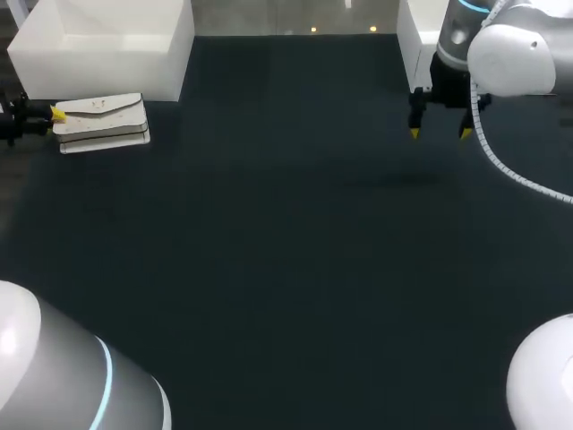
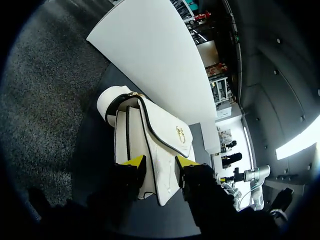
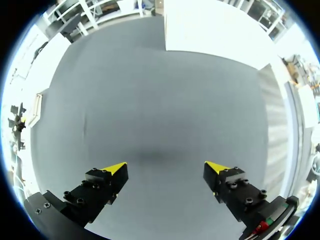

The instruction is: Pick up the bag, open it, inspect its contents, close it, and place it on the opposite side

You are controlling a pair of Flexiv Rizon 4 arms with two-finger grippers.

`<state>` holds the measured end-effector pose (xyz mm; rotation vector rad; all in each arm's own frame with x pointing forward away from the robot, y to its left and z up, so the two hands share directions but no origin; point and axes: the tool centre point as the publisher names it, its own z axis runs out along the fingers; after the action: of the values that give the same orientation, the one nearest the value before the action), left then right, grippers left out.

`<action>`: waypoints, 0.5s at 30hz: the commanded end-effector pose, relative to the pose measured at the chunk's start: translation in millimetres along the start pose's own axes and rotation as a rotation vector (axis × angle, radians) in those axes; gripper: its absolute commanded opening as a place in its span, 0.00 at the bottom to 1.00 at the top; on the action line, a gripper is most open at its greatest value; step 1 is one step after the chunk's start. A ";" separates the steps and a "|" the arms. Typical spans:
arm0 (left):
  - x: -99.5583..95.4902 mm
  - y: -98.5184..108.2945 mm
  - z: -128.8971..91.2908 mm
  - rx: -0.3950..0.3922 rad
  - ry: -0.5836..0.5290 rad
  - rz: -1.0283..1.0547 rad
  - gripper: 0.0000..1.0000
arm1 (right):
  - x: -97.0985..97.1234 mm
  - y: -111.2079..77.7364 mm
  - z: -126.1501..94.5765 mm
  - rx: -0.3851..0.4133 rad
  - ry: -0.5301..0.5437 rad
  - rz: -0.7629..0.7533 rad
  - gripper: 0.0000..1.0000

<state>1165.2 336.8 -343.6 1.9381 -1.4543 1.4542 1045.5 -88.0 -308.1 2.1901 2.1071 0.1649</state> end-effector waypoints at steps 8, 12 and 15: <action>20.5 12.5 -39.0 -0.400 -0.025 0.024 1.00 | 0.0 -0.2 -0.5 0.000 -0.001 0.000 1.00; 32.1 21.2 -54.2 -0.370 -0.067 0.033 1.00 | 0.0 -0.2 -0.5 0.000 -0.001 0.000 1.00; 40.0 33.3 -63.4 -0.336 -0.126 0.034 1.00 | 0.0 -0.2 -0.5 0.000 -0.001 0.000 1.00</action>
<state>1111.4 347.4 -309.7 1.8817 -1.5870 1.2537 1045.5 -88.1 -308.2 2.1904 2.1071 0.1655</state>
